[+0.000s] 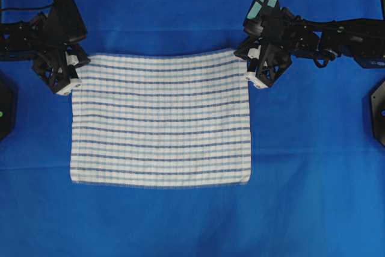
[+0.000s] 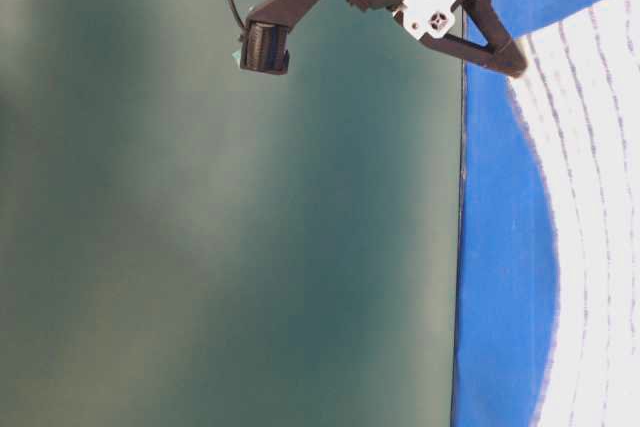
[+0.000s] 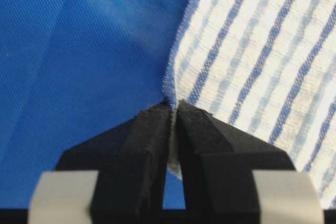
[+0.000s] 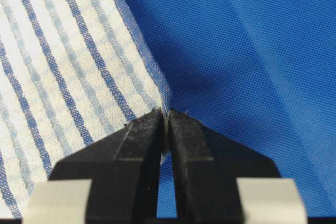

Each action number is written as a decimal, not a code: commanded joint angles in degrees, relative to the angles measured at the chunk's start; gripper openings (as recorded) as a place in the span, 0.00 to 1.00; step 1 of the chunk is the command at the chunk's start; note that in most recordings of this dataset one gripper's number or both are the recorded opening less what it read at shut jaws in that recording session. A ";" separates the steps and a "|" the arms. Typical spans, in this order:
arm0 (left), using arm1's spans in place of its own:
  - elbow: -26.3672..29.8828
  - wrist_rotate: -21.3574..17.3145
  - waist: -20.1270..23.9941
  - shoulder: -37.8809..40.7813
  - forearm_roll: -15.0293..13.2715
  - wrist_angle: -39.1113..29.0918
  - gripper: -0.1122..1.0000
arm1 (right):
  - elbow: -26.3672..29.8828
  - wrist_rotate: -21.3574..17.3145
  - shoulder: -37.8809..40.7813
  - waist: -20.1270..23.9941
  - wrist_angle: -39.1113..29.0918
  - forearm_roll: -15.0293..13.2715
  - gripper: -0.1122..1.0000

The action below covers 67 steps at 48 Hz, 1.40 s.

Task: Fold the blue towel.
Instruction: 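Lift the far edge and fold it toward the near edge with both grippers, then lower the folded edge onto the near edge and release both grippers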

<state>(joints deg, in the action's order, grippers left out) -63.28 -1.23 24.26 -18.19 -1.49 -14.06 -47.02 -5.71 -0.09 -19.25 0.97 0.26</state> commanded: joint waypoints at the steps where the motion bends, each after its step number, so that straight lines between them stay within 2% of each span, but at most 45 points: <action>1: 0.26 0.26 -0.62 -0.97 0.00 -0.09 0.13 | 0.44 0.00 -2.11 0.97 0.09 0.00 0.15; 9: -0.44 0.88 -4.66 -2.02 -0.18 -1.32 0.13 | -0.09 -0.09 -4.04 4.39 -0.53 0.18 0.15; 19: -1.93 3.43 -13.36 -4.75 -0.26 -1.93 0.13 | -0.88 -2.37 -4.75 11.34 -1.76 0.18 0.15; 34: -2.72 12.92 -28.65 -7.47 -0.26 -1.49 0.13 | -0.88 -8.70 -4.92 23.12 -2.02 0.18 0.15; 47: -2.37 23.55 -40.87 -6.77 -0.26 -0.35 0.13 | -0.26 -13.45 -4.92 31.82 -1.76 0.18 0.15; 56: -2.46 28.39 -45.88 -6.68 -0.26 0.88 0.13 | 0.09 -16.52 -4.75 35.60 -1.67 0.18 0.15; 67: -1.49 29.09 -48.43 -4.66 -0.18 1.76 0.13 | 1.23 -17.84 -3.78 37.18 -1.85 0.18 0.15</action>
<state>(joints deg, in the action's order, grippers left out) -66.09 27.86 -23.73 -23.29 -1.58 -12.74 -47.11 -23.55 -3.52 17.31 -1.14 0.26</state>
